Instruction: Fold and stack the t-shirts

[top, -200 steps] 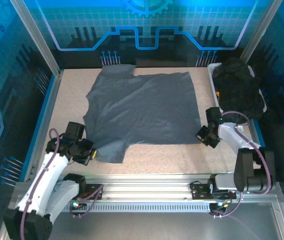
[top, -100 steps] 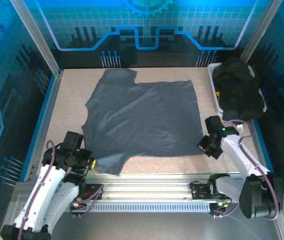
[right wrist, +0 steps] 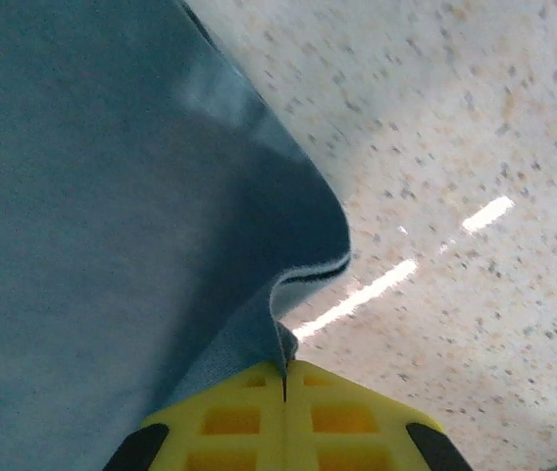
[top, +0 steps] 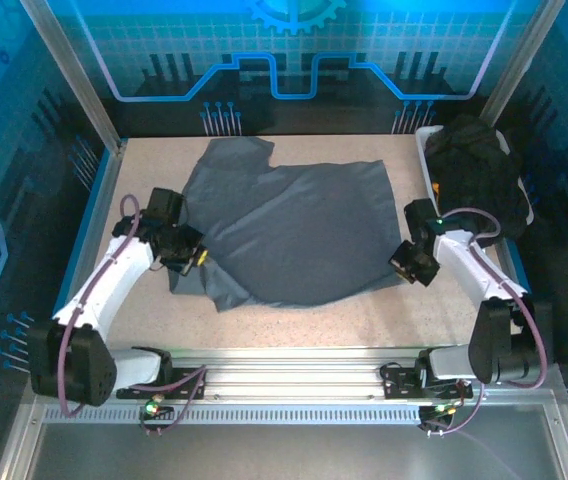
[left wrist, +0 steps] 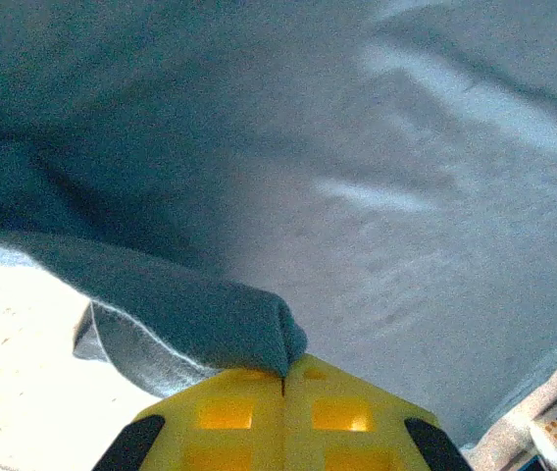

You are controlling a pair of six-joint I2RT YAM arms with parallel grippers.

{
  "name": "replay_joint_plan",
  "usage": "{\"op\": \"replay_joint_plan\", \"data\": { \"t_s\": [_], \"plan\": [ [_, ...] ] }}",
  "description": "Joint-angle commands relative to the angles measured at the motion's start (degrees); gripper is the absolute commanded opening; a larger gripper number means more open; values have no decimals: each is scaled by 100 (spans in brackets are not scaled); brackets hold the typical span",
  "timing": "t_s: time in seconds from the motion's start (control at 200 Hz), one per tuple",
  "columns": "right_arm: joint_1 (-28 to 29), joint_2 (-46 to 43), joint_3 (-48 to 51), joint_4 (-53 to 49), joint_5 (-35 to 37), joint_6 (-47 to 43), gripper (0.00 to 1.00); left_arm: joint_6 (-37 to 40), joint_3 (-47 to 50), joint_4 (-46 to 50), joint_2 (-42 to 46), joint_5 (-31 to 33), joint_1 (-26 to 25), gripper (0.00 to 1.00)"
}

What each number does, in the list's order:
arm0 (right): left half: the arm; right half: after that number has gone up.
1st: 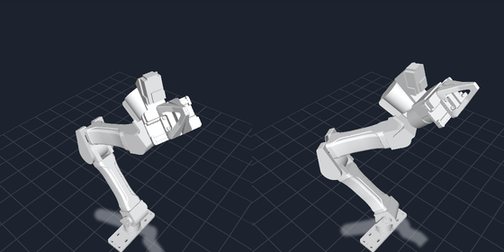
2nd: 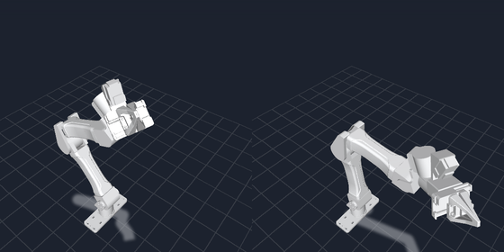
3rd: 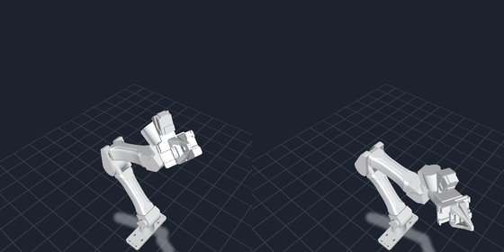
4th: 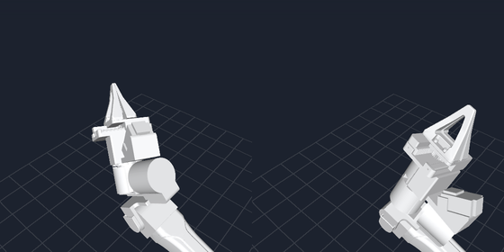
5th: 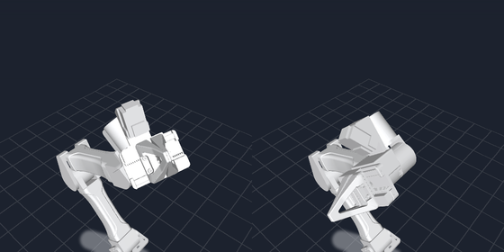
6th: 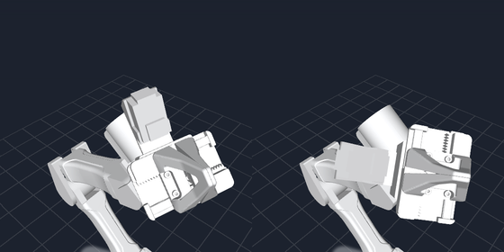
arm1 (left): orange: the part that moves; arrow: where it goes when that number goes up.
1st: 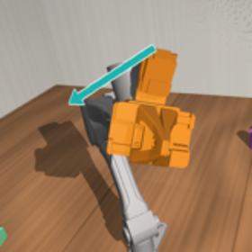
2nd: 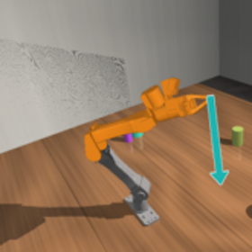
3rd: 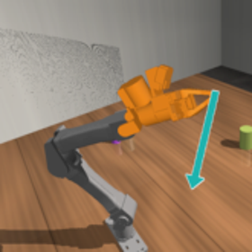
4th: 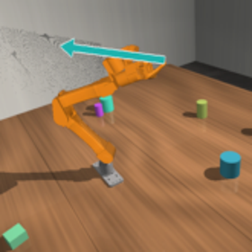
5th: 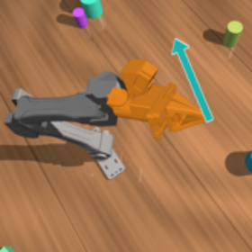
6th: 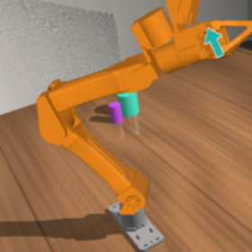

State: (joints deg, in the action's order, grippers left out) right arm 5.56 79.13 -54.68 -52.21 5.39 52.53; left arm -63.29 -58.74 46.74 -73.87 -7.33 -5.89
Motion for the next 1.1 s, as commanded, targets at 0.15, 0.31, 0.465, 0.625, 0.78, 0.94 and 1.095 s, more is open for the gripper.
{"op": "replay_joint_plan", "data": {
  "t_s": [0.15,0.31,0.465,0.625,0.78,0.94,1.095],
  "plan": [
    [-131,671,-892,-60,55,143,0,878,-1005,-145,-747,176,302,0],
    [-173,1064,-1287,-150,237,143,0,992,-1241,-117,-944,352,476,0],
    [-263,1404,-1519,-76,277,82,0,1125,-1321,-204,-1067,384,652,0],
    [-267,1750,-1888,-75,268,-5,0,1266,-1390,-294,-1198,416,728,0],
    [-285,2078,-2144,-141,341,11,0,1351,-1439,-503,-1360,368,774,0],
    [-291,2293,-2307,-133,339,43,0,1440,-1623,-531,-1573,453,798,0],
    [-284,2490,-2475,-185,378,57,0,1477,-1750,-583,-1744,447,831,0]
  ]
}}
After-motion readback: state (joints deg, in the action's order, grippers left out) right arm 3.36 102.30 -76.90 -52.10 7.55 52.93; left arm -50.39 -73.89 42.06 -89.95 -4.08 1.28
